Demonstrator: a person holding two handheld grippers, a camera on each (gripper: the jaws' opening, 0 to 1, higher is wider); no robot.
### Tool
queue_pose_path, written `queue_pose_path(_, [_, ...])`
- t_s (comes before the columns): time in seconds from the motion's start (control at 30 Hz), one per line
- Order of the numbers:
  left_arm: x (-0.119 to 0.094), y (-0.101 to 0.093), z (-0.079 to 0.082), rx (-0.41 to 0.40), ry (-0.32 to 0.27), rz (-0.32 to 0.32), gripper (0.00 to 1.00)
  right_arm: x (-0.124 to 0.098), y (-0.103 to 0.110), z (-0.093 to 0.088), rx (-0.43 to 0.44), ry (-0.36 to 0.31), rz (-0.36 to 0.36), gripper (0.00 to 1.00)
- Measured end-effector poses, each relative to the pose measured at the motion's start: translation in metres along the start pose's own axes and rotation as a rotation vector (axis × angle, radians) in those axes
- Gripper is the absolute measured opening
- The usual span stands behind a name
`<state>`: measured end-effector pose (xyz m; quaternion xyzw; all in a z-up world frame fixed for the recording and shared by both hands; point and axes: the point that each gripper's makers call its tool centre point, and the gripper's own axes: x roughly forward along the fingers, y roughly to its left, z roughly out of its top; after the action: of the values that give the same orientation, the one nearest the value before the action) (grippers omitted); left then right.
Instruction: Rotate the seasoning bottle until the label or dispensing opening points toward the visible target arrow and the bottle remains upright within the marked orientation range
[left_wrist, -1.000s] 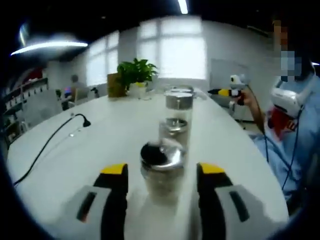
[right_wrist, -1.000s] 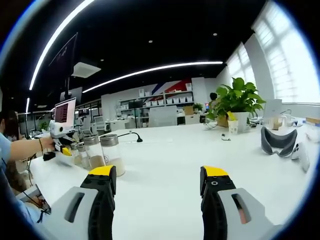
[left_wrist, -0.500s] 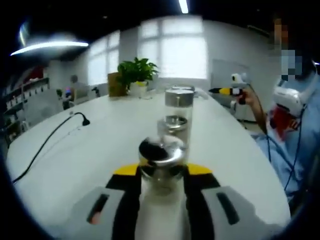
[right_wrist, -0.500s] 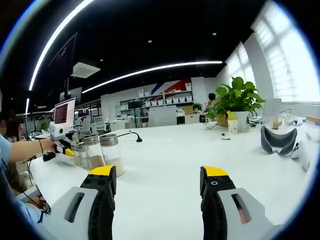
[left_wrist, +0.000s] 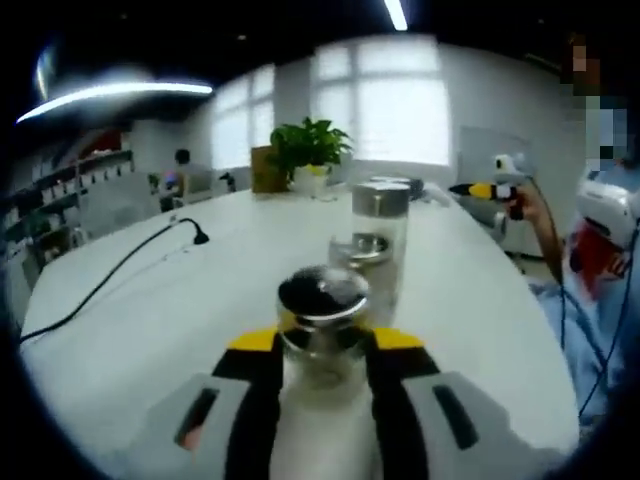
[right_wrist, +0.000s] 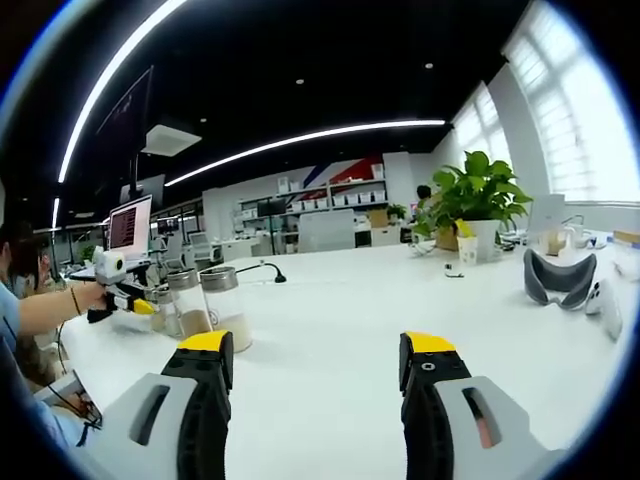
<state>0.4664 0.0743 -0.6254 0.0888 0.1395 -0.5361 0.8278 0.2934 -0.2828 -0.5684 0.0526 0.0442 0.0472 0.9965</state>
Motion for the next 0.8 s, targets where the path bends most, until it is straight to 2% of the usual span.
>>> queue_pose_path(0.1, [0.0, 0.002, 0.0, -0.017, -0.014, 0.044, 0.34, 0.0, 0.002, 0.0, -0.001, -0.001, 0.005, 0.69])
queue_pose_path(0.27, [-0.002, 0.005, 0.0, -0.07, -0.026, 0.17, 0.34, -0.001, 0.001, 0.0, -0.001, -0.003, 0.0, 0.69])
queue_pose_path(0.43, [-0.005, 0.007, -0.001, -0.101, -0.06, 0.25, 0.34, 0.0, 0.003, -0.002, 0.003, 0.001, 0.008, 0.69])
queue_pose_path(0.53, [-0.009, 0.011, -0.003, -0.131, -0.044, 0.36, 0.34, 0.001, 0.004, -0.002, 0.003, 0.001, 0.009, 0.69])
queue_pose_path(0.67, [-0.01, 0.01, -0.004, -0.154, -0.045, 0.444, 0.34, 0.001, 0.005, -0.002, 0.003, 0.0, 0.01, 0.69])
queue_pose_path(0.77, [-0.011, 0.012, -0.004, -0.186, -0.056, 0.531, 0.34, 0.002, 0.006, -0.004, 0.006, 0.006, 0.011, 0.69])
queue_pose_path(0.8, [-0.01, 0.011, -0.004, -0.175, -0.05, 0.549, 0.34, 0.003, 0.006, -0.004, 0.006, 0.007, 0.013, 0.69])
